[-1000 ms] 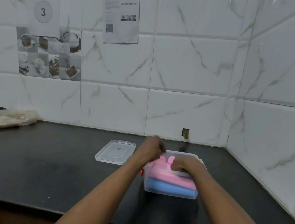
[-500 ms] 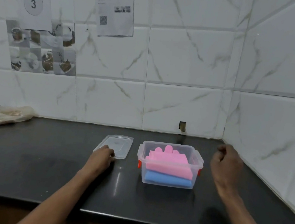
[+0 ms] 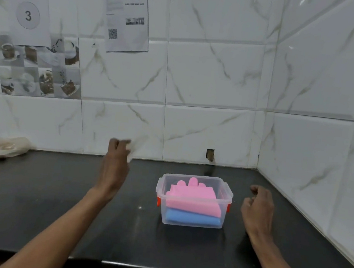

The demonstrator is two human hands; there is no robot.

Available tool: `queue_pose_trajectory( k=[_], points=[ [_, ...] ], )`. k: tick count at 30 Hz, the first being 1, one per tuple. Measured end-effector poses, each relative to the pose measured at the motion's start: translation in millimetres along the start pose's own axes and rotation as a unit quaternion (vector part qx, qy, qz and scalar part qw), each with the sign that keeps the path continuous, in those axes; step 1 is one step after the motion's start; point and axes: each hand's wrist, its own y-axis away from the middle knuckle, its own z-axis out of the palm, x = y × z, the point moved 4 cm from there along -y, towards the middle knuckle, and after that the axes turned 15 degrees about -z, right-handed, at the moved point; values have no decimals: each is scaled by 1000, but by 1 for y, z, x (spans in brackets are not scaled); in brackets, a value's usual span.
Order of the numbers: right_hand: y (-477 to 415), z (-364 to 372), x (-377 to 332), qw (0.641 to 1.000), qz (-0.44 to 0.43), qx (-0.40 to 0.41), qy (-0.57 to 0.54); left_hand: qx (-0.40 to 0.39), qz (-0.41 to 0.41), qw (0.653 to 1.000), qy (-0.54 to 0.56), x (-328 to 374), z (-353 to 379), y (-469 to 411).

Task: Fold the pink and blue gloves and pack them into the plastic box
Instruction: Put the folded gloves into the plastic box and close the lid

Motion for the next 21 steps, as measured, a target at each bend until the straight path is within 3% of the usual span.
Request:
queue_pose_trajectory(
  k=[3,5,9,15,17,18,21],
  points=[
    [-6,-9,-12,992,-54,101,-57,32,-40,978,204,40,-19,-21],
    [-15,-11,-22,982,-74,123,-125,-11,-113,932,344,60,-17,-28],
    [-36,1,-51,950,11,20,-310,-172,-283,797,504,83,14,-11],
    [-57,13,-52,934,152,-115,-303,-258,-398,709,521,72,43,15],
    [-54,16,-51,929,156,-139,-307,-277,-407,713,498,66,48,19],
    [-52,17,-51,937,145,-133,-289,-277,-405,732,473,64,49,21],
    [-51,17,-53,981,73,-130,-121,-233,-352,851,311,63,50,22]
  ],
)
